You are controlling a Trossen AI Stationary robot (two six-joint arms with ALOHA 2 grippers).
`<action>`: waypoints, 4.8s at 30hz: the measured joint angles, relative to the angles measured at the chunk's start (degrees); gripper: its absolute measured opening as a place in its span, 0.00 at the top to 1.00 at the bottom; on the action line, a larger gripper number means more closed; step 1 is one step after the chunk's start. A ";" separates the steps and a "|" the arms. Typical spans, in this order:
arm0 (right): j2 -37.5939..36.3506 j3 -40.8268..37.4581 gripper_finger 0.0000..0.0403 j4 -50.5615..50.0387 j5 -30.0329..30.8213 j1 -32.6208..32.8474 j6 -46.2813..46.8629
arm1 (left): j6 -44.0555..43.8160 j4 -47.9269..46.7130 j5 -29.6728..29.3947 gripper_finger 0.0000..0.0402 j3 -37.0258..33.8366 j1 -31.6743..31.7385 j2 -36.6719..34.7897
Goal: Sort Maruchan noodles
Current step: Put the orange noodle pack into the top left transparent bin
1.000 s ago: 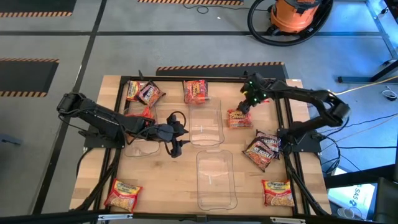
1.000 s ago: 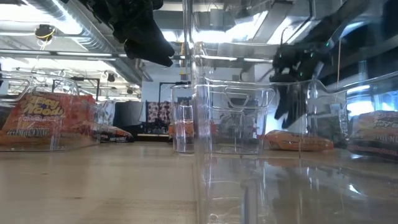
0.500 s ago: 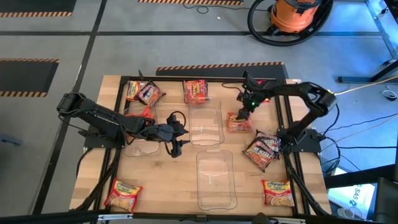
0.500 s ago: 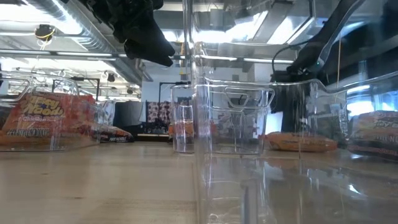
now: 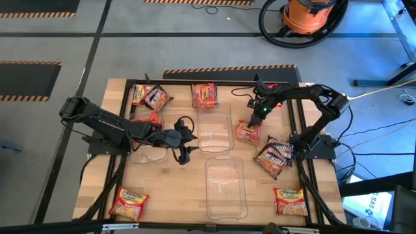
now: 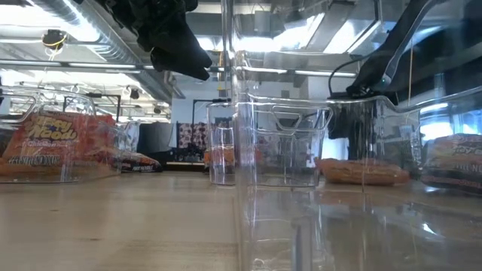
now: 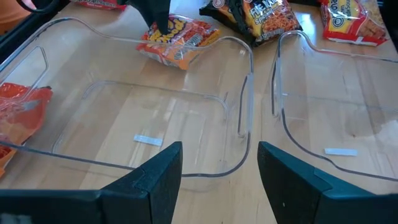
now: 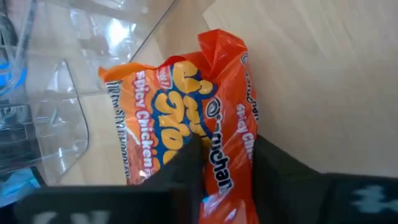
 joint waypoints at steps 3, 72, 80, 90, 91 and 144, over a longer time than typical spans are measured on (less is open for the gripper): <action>-0.02 0.02 0.89 0.15 0.22 0.00 -0.56 | 0.00 0.00 -0.02 0.50 0.00 0.00 0.00; -23.78 -0.07 0.98 38.34 42.53 45.25 13.71 | -13.85 28.71 0.68 0.20 0.04 4.72 8.10; -23.49 -0.07 0.98 41.53 41.33 45.42 13.80 | -15.25 29.07 3.83 0.24 0.04 6.57 9.33; -23.12 -0.07 0.98 45.92 40.15 45.44 14.11 | -12.20 30.38 7.09 0.65 -0.04 6.82 9.33; -23.12 -0.09 0.98 46.22 39.71 45.42 14.34 | -11.88 30.39 7.33 0.65 -0.04 6.83 9.33; -18.97 -7.80 0.84 71.86 28.95 49.13 17.94 | 7.50 42.45 6.55 0.46 0.00 2.16 4.61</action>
